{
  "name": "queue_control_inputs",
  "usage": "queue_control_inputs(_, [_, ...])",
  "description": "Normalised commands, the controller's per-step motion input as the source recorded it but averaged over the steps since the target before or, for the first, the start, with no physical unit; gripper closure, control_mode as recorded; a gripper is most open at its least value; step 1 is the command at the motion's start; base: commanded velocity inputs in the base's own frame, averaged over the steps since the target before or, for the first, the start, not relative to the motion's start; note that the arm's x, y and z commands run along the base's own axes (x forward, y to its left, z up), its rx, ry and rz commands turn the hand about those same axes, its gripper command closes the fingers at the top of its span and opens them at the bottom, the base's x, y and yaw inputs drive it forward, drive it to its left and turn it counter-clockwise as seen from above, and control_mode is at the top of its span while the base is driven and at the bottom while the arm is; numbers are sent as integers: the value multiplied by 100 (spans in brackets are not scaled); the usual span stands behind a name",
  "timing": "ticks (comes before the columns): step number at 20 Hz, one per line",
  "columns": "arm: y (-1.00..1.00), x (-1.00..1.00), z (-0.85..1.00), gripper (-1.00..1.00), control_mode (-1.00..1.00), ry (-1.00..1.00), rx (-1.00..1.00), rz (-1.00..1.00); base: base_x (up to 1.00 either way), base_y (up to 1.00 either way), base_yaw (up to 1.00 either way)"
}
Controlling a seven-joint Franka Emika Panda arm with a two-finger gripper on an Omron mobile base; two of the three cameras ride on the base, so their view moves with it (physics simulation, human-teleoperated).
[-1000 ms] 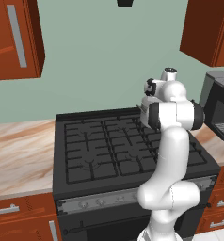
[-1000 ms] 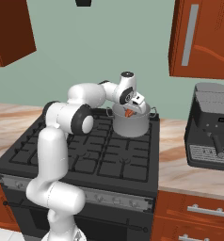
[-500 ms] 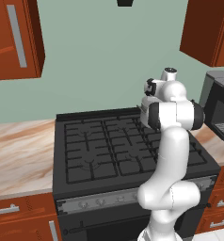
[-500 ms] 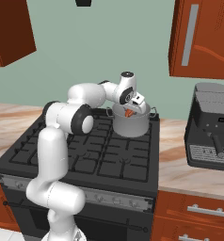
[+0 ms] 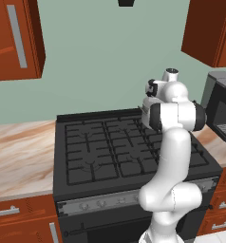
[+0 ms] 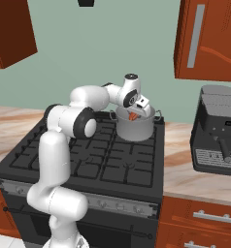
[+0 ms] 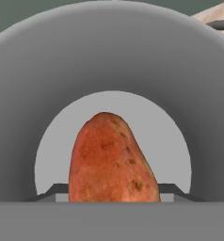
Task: Turn on the burner for the pot on the stove. Wait thirty seconds for the pot to heat up. Then add the sweet potato to the pot.
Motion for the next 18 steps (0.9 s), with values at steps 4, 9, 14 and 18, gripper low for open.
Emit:
queue_control_inputs(4, [0,9,0,100,-100,7,0,0,0,0,0])
queue_control_inputs(9, [0,18,0,100,-100,12,0,0,0,0,0])
queue_control_inputs(14, [-6,27,0,100,-100,13,2,0,0,0,0])
queue_control_inputs(18, [-10,8,-9,100,-100,8,4,0,0,0,0])
